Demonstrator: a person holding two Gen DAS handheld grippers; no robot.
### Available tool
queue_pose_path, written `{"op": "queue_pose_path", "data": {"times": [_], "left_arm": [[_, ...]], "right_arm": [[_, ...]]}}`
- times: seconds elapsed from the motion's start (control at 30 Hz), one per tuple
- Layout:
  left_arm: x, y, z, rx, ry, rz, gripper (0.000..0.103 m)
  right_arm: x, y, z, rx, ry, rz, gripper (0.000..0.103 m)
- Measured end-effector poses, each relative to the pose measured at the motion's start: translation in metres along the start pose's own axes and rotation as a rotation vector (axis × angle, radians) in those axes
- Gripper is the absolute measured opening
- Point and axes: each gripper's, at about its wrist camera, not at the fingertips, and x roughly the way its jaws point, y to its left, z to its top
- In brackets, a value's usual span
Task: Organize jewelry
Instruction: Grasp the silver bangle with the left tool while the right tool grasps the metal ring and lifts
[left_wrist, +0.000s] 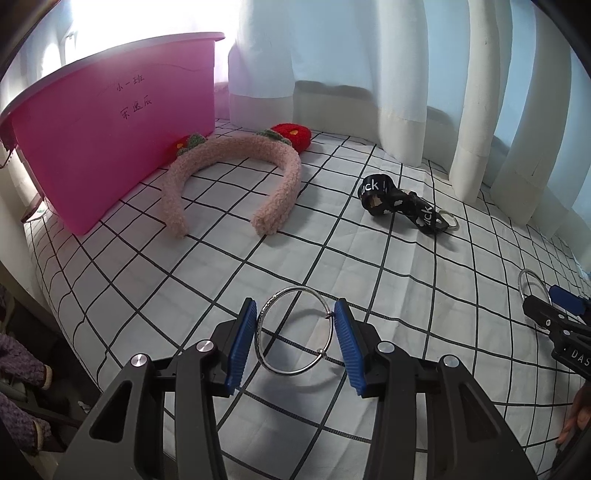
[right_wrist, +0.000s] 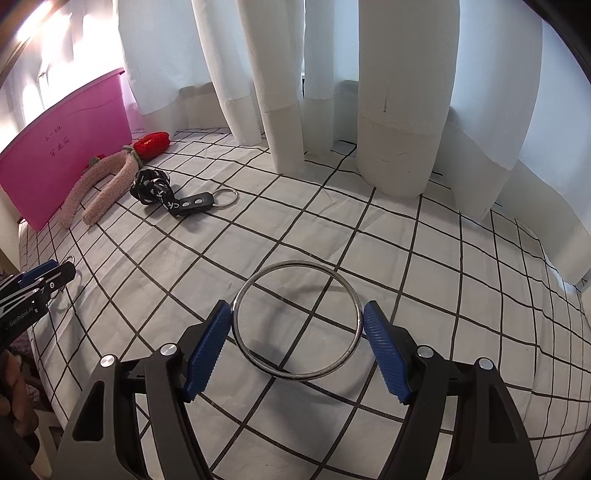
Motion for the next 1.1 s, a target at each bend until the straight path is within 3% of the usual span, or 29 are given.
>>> {"op": "queue_pose_path", "data": {"times": [0.53, 1.1], "left_arm": [[-0.045, 0.008, 0.028, -0.026, -0.031, 0.01, 0.043], [-0.144, 0.041, 0.101, -0.116, -0.142, 0.106, 0.043]], "right_arm": [[-0.032, 0.015, 0.032, -0.031, -0.039, 0.047, 0.071], [-0.102, 0.057, 0.124, -0.168, -0.16, 0.192, 0.071]]}}
